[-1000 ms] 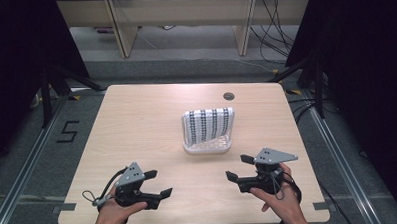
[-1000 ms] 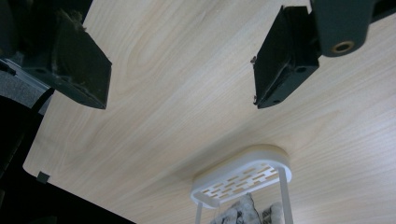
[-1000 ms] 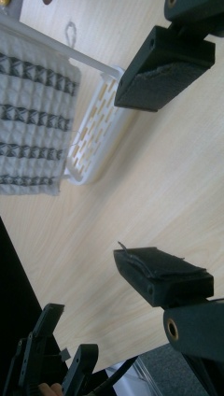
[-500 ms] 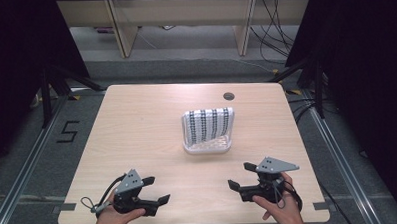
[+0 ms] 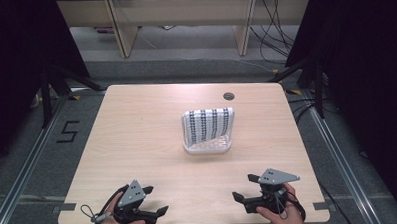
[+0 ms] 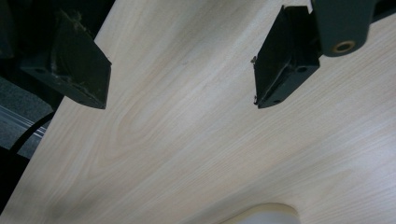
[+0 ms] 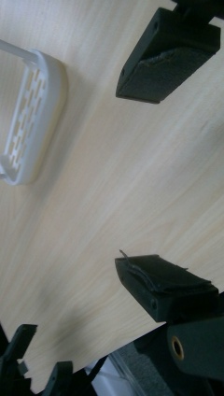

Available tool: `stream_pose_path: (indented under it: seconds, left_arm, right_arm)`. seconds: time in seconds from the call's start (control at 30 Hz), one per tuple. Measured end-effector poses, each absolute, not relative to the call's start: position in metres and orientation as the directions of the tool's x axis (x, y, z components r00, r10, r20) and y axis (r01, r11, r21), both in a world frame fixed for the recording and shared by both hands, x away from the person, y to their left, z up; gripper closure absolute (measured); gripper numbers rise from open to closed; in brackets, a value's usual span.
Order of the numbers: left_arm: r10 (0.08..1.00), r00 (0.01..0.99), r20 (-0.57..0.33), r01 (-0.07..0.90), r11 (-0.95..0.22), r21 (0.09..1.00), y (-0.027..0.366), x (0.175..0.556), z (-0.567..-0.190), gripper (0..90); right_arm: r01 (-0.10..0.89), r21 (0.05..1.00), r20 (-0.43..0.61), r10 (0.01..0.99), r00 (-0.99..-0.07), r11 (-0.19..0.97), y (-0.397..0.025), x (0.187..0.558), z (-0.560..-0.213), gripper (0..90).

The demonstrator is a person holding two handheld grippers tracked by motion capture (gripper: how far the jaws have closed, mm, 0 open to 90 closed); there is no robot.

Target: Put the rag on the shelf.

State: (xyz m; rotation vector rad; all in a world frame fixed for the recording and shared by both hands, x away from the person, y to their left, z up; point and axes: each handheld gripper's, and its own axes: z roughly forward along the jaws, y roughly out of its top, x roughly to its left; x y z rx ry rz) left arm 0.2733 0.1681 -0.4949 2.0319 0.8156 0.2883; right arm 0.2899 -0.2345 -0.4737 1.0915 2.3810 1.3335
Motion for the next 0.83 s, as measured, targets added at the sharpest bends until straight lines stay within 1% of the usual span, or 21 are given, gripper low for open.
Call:
stream_pose_path:
  seconds: [0.03,0.07,0.1,0.17,0.23,0.27,0.3,0.37,0.53,0.57,0.6,0.63,0.67,0.7,0.73,0.77,0.83]
  left_arm:
    - [0.646,0.754,-0.117,0.448,-0.376,0.811,0.1681,0.2731,-0.4947,18.3]
    - [0.649,0.752,-0.113,0.447,-0.377,0.811,0.1682,0.2731,-0.4954,18.3]
    - [0.645,0.757,-0.105,0.444,-0.39,0.807,0.1689,0.2735,-0.4961,18.3]
    - [0.646,0.754,-0.116,0.443,-0.371,0.816,0.1668,0.2724,-0.4978,18.2]
    - [0.641,0.761,-0.105,0.443,-0.394,0.806,0.1677,0.2732,-0.4977,18.3]
    - [0.642,0.757,-0.122,0.446,-0.371,0.815,0.1659,0.273,-0.499,18.2]
    - [0.645,0.755,-0.12,0.447,-0.372,0.813,0.1659,0.2728,-0.4991,18.3]
    - [0.64,0.76,-0.118,0.448,-0.383,0.808,0.1671,0.2734,-0.4991,18.3]
    - [0.648,0.753,-0.118,0.448,-0.373,0.812,0.1677,0.2742,-0.499,18.3]
    - [0.652,0.748,-0.123,0.454,-0.368,0.811,0.1676,0.274,-0.4993,18.3]
    - [0.645,0.756,-0.11,0.448,-0.388,0.805,0.169,0.2746,-0.4989,18.2]
    - [0.646,0.757,-0.099,0.447,-0.402,0.799,0.17,0.2759,-0.499,18.3]
    - [0.645,0.758,-0.1,0.448,-0.403,0.798,0.17,0.2757,-0.4986,18.3]
    - [0.646,0.754,-0.12,0.454,-0.38,0.806,0.1686,0.2751,-0.4993,18.3]
    - [0.648,0.752,-0.121,0.455,-0.377,0.806,0.1686,0.2753,-0.4995,18.3]
    - [0.65,0.75,-0.123,0.456,-0.374,0.808,0.1684,0.2754,-0.4997,18.3]
    - [0.651,0.749,-0.121,0.452,-0.37,0.812,0.1684,0.2761,-0.5005,18.3]
  right_arm:
    - [0.532,0.784,0.188,0.694,-0.694,0.32,-0.2337,0.2861,-0.4749,16.6]
    - [0.518,0.79,0.177,0.688,-0.704,0.327,-0.2342,0.2869,-0.4774,16.6]
    - [0.526,0.783,0.173,0.696,-0.697,0.332,-0.2338,0.2845,-0.4786,16.6]
    - [0.519,0.778,0.161,0.686,-0.709,0.354,-0.2346,0.2844,-0.4818,16.6]
    - [0.528,0.771,0.156,0.697,-0.7,0.357,-0.2354,0.2828,-0.4816,16.6]
    - [0.528,0.771,0.159,0.697,-0.7,0.354,-0.2353,0.2823,-0.4817,16.6]
    - [0.507,0.782,0.139,0.691,-0.709,0.363,-0.2364,0.2838,-0.4822,16.6]
    - [0.523,0.775,0.158,0.691,-0.705,0.355,-0.2359,0.2834,-0.4825,16.6]
    - [0.514,0.776,0.157,0.677,-0.719,0.366,-0.2351,0.285,-0.4842,16.6]
    - [0.504,0.781,0.138,0.685,-0.715,0.369,-0.2349,0.2845,-0.484,16.7]
    - [0.499,0.782,0.121,0.695,-0.709,0.372,-0.2355,0.2842,-0.4835,16.7]
    - [0.505,0.783,0.141,0.686,-0.713,0.364,-0.2348,0.2845,-0.4843,16.7]
    - [0.507,0.778,0.139,0.685,-0.716,0.371,-0.2351,0.2846,-0.4839,16.8]
    - [0.507,0.778,0.14,0.685,-0.715,0.37,-0.2352,0.2846,-0.4839,16.8]
    - [0.517,0.776,0.146,0.694,-0.705,0.361,-0.2351,0.2838,-0.4839,16.8]
    - [0.505,0.78,0.133,0.69,-0.711,0.37,-0.2357,0.2849,-0.4841,16.9]
    - [0.517,0.771,0.156,0.676,-0.72,0.372,-0.2358,0.2856,-0.4842,17.0]
